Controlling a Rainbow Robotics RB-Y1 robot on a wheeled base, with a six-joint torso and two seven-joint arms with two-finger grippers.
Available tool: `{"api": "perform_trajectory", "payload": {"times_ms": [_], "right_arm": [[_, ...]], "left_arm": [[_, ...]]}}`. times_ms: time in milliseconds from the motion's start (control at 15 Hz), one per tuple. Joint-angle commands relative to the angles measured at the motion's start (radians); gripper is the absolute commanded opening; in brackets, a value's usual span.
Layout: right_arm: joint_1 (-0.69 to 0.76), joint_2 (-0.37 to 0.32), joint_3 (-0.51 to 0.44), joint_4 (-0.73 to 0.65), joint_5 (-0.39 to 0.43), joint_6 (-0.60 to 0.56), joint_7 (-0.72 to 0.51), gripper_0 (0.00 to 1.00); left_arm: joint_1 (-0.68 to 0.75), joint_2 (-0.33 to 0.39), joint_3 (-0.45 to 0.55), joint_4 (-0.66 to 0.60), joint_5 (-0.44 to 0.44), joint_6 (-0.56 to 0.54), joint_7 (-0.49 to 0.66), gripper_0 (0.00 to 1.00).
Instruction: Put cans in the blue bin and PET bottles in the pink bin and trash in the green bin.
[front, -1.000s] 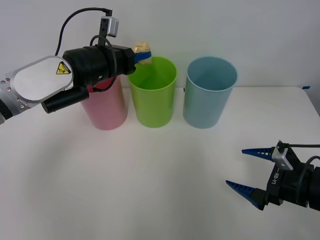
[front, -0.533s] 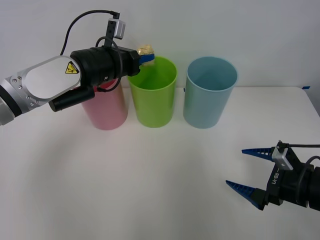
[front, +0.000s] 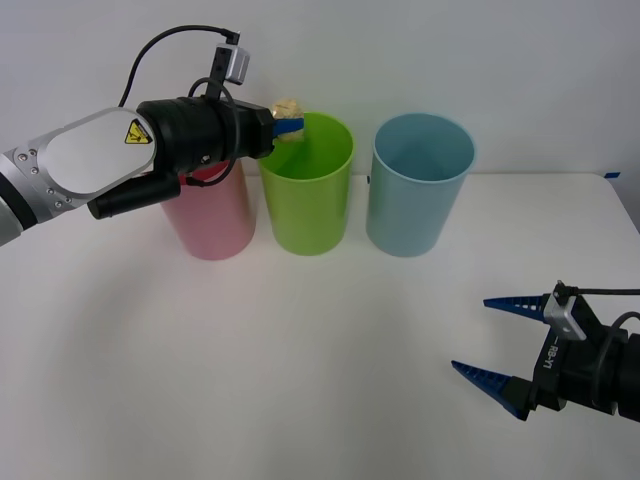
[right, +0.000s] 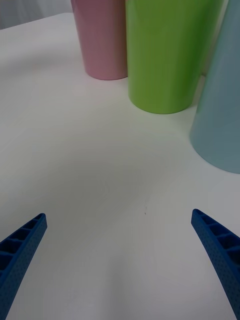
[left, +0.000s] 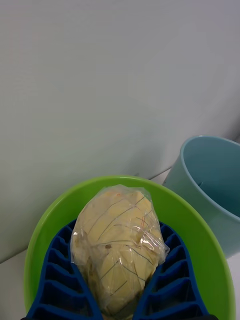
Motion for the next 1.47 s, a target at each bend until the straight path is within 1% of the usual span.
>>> {"api": "perform_trajectory", "payload": {"times_ms": [67,133,200,267,333,400,1067,1200,1267,1333,1400,1467], "right_arm": [[0.000,0.000,0.000,0.000,0.000,0.000,0.000,1.00],[0.000,0.000,0.000,0.000,0.000,0.000,0.000,1.00],[0.000,0.000,0.000,0.000,0.000,0.000,0.000,1.00],[0.000,0.000,0.000,0.000,0.000,0.000,0.000,1.00],[0.000,0.000,0.000,0.000,0.000,0.000,0.000,1.00],[0.000,0.000,0.000,0.000,0.000,0.000,0.000,1.00],[0.000,0.000,0.000,0.000,0.000,0.000,0.000,1.00],[0.000,0.000,0.000,0.000,0.000,0.000,0.000,1.00],[0.000,0.000,0.000,0.000,0.000,0.000,0.000,1.00],[0.000,0.000,0.000,0.000,0.000,0.000,0.000,1.00],[0.000,0.000,0.000,0.000,0.000,0.000,0.000,1.00],[0.000,0.000,0.000,0.000,0.000,0.000,0.000,1.00]], "left_arm": [[-0.003,0.000,0.000,-0.001,-0.003,-0.016,0.031,0.00],[-0.003,-0.003,0.000,-0.004,-0.002,-0.016,0.034,0.02],[-0.003,-0.006,0.000,-0.006,-0.003,-0.016,0.055,0.29],[-0.005,-0.006,0.000,-0.009,-0.005,-0.016,0.055,0.66],[-0.005,-0.006,0.000,-0.009,-0.006,-0.016,0.051,0.92],[-0.005,-0.006,0.000,-0.011,-0.008,-0.016,0.048,1.00],[-0.012,-0.005,0.000,-0.026,0.006,0.009,0.036,1.00],[-0.012,0.012,0.000,-0.055,0.046,0.041,-0.006,1.00],[-0.012,0.032,0.000,-0.077,0.121,0.067,-0.084,1.00],[-0.008,0.052,0.000,-0.103,0.164,0.078,-0.110,1.00],[0.005,0.078,0.001,-0.149,0.192,0.101,-0.113,1.00],[0.048,0.112,0.035,-0.221,0.204,0.135,-0.119,1.00]]}}
